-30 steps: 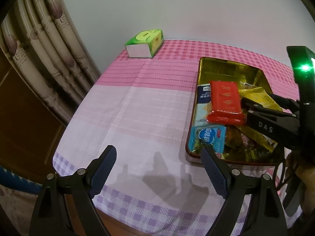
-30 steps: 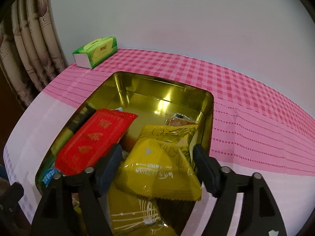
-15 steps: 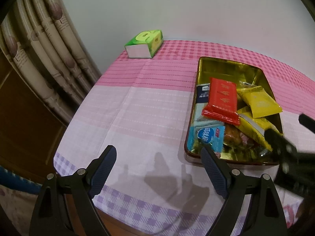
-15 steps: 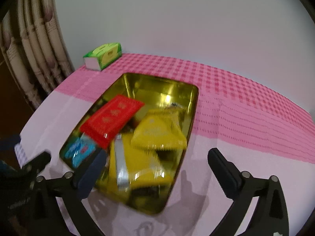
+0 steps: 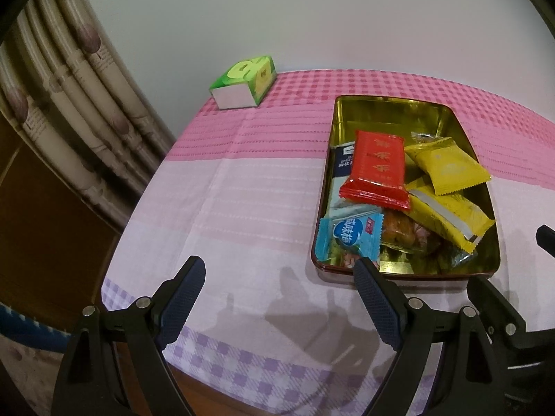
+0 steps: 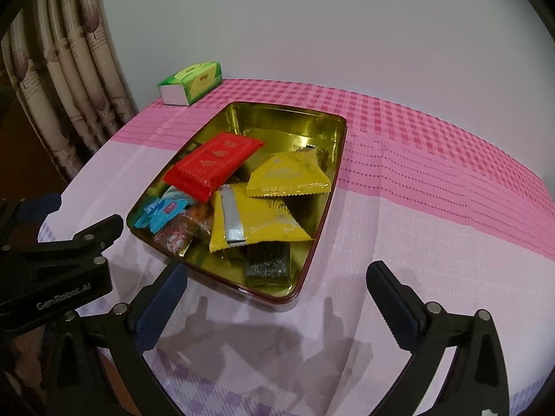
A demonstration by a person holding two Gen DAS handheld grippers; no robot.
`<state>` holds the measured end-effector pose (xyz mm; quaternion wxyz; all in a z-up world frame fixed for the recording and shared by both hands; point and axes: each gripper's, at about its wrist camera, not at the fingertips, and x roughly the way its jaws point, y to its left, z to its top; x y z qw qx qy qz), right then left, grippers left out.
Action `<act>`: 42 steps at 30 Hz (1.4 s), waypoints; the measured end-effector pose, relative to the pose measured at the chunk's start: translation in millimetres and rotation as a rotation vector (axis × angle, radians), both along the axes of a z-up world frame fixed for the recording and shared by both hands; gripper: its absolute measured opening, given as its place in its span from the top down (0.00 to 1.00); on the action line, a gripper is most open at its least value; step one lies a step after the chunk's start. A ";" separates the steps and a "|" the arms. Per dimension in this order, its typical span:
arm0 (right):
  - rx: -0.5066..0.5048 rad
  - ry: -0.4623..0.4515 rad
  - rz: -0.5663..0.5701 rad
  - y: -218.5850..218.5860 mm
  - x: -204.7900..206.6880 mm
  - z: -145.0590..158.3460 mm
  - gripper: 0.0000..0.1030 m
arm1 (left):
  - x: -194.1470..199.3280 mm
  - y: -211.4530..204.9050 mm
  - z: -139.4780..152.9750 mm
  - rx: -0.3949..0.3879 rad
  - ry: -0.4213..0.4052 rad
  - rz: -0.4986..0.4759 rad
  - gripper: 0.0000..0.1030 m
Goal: Organize snacks
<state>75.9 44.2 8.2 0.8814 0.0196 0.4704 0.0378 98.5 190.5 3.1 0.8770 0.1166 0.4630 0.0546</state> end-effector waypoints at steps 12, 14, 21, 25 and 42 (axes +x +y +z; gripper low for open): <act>-0.007 0.020 0.004 5.0 -1.4 -5.6 0.00 | -0.2 -2.2 -1.1 0.018 -0.003 -0.005 0.15; -0.012 0.023 0.006 6.4 -1.1 -6.4 0.00 | -0.4 -2.2 -1.3 0.018 -0.003 -0.005 0.15; -0.019 0.036 0.003 7.0 0.0 -10.3 0.00 | -0.2 -2.1 -1.6 0.019 -0.003 -0.003 0.15; -0.019 0.043 0.001 6.5 1.6 -12.7 0.00 | -0.8 -1.9 -3.4 0.019 0.003 -0.003 0.15; -0.026 0.056 -0.003 7.1 1.2 -19.0 0.00 | 0.4 0.2 -3.8 0.035 0.001 0.008 0.15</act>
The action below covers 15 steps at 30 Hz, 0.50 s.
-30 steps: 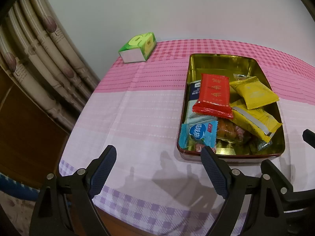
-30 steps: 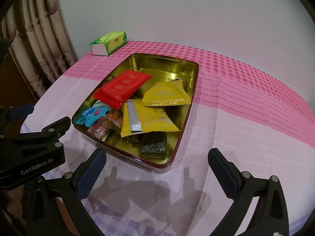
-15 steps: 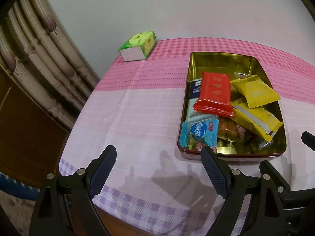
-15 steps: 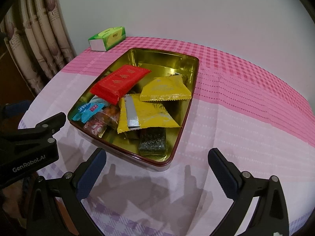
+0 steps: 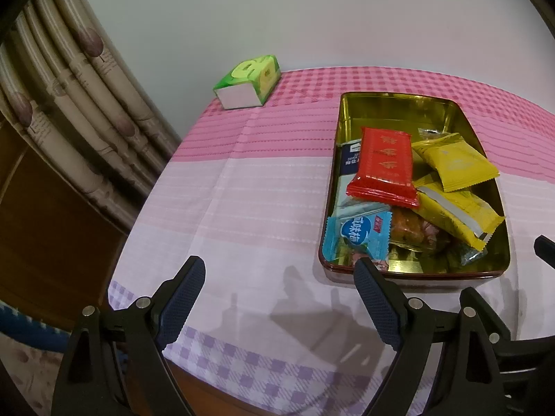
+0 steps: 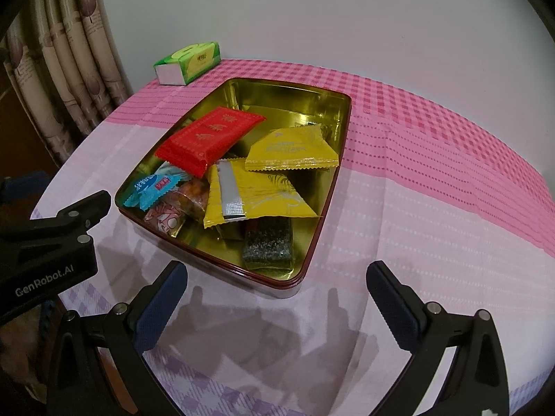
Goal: Organize snacks
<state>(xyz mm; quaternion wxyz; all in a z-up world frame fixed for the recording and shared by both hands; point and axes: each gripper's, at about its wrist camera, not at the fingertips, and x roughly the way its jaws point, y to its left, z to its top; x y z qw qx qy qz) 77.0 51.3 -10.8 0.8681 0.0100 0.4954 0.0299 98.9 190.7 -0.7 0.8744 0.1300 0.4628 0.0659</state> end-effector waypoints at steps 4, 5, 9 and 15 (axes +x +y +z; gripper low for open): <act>-0.001 0.000 0.001 -0.1 0.0 -0.3 0.00 | 0.0 -0.3 -0.1 0.000 0.000 -0.002 0.15; -0.001 0.000 0.001 -0.2 -0.1 -0.1 0.00 | 0.2 -0.1 0.0 0.000 0.000 -0.002 0.15; 0.000 0.001 -0.001 -0.1 -0.3 -0.4 0.00 | 0.4 0.3 -0.3 -0.006 -0.004 0.000 0.15; 0.002 0.006 0.000 -1.4 -0.7 -2.8 0.00 | 0.6 0.6 1.2 -0.002 -0.003 0.003 0.15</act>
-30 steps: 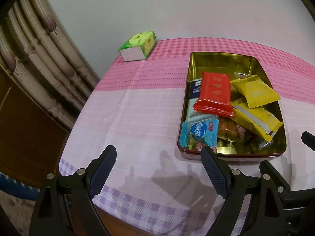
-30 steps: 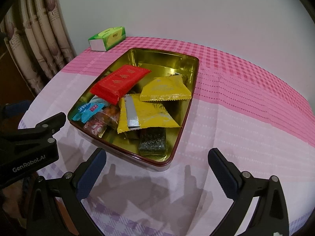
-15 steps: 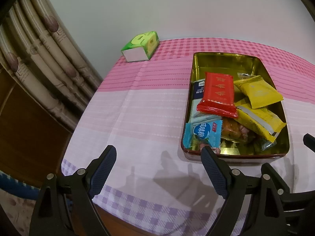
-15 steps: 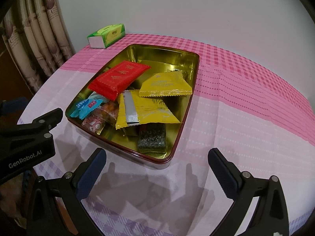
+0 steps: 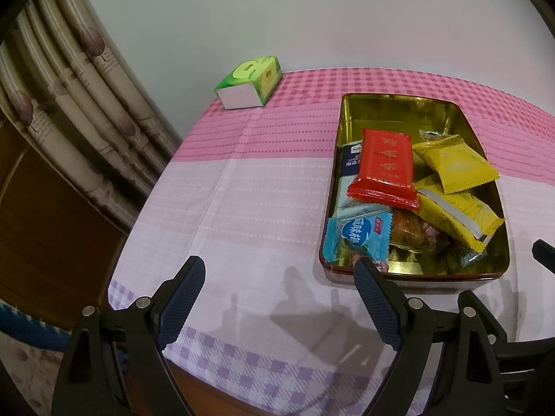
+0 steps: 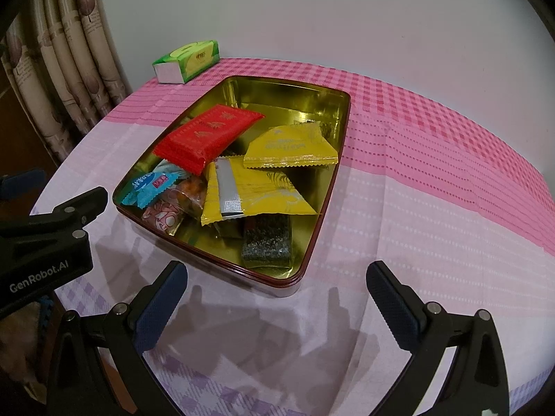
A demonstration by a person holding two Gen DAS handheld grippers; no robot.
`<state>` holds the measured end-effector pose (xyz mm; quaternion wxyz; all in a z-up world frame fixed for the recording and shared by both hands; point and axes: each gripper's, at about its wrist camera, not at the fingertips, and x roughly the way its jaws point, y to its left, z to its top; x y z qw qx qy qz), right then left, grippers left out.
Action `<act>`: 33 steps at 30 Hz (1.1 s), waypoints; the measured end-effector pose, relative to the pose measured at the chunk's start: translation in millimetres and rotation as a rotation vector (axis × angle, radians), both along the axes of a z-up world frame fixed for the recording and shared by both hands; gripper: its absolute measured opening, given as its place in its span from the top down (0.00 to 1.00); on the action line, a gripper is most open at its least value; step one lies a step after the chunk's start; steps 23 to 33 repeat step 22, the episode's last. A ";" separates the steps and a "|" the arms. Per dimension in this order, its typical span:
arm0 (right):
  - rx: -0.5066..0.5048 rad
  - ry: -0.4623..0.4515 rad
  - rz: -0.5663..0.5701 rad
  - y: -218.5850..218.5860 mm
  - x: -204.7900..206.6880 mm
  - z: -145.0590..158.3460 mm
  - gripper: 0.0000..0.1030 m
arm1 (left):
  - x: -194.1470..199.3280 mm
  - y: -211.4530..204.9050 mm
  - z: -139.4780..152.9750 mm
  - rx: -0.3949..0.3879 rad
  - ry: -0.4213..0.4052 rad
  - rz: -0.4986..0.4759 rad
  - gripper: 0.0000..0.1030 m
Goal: Organize snacks
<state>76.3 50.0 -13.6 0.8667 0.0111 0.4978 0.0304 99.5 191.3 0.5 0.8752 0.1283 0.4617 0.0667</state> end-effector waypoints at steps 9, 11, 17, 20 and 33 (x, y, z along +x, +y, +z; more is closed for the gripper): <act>-0.001 0.006 0.003 1.8 -0.1 -2.3 0.00 | -0.3 -1.9 1.0 0.003 0.000 0.000 0.15; -0.001 0.008 0.004 1.8 -0.1 -2.6 0.00 | -0.1 -1.8 0.9 0.003 0.000 0.000 0.15; -0.001 0.012 0.002 3.8 -0.2 -2.3 0.00 | -1.2 -2.5 1.0 -0.006 -0.003 -0.009 0.15; -0.002 0.011 0.001 4.1 -0.8 -2.5 0.00 | -1.1 -3.4 -0.3 -0.007 -0.001 -0.011 0.15; 0.002 0.012 0.002 4.2 -0.2 -2.9 0.00 | -0.9 -3.5 -0.9 -0.013 0.007 -0.012 0.15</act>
